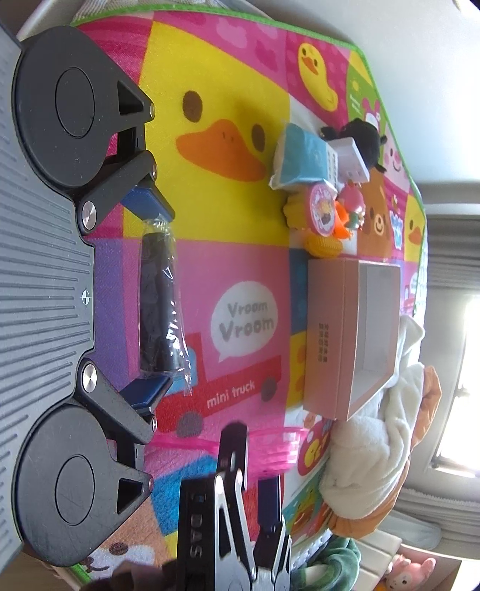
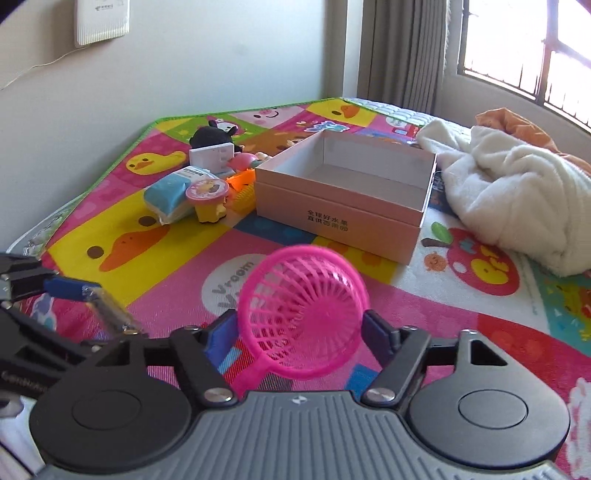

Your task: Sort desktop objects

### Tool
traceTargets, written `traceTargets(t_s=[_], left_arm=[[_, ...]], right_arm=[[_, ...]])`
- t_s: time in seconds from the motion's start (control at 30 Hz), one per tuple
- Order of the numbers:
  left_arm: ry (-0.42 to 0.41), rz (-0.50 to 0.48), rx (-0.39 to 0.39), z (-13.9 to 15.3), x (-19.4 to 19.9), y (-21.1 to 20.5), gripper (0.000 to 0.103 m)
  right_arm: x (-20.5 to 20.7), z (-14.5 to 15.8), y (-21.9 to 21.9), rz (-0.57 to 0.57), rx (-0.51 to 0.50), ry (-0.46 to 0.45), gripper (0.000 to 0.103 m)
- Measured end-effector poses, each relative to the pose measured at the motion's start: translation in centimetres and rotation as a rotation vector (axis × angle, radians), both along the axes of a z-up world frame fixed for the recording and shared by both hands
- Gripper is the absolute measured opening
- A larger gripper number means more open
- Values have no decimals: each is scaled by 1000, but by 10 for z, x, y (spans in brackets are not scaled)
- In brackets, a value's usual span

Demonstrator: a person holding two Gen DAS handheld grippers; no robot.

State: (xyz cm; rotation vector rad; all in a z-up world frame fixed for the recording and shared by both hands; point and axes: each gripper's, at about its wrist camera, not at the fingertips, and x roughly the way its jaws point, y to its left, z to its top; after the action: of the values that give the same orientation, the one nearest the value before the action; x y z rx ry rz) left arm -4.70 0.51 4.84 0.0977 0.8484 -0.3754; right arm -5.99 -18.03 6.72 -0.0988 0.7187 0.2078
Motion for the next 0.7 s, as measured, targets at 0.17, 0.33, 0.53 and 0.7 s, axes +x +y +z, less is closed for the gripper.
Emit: traceTargets(t_s=[0.17, 0.33, 0.53, 0.7], left_arm=[[-12, -23, 11, -1, 3, -9, 91], [17, -10, -10, -9, 5, -8, 91], [41, 4, -18, -16, 8, -4, 91], [39, 3, -9, -18, 7, -5, 91]], right_arm=[[-6, 2, -9, 3, -18, -5, 58], [1, -21, -9, -30, -36, 36, 86], [18, -43, 3, -30, -25, 90, 92], [23, -54, -1, -77, 12, 114, 100]])
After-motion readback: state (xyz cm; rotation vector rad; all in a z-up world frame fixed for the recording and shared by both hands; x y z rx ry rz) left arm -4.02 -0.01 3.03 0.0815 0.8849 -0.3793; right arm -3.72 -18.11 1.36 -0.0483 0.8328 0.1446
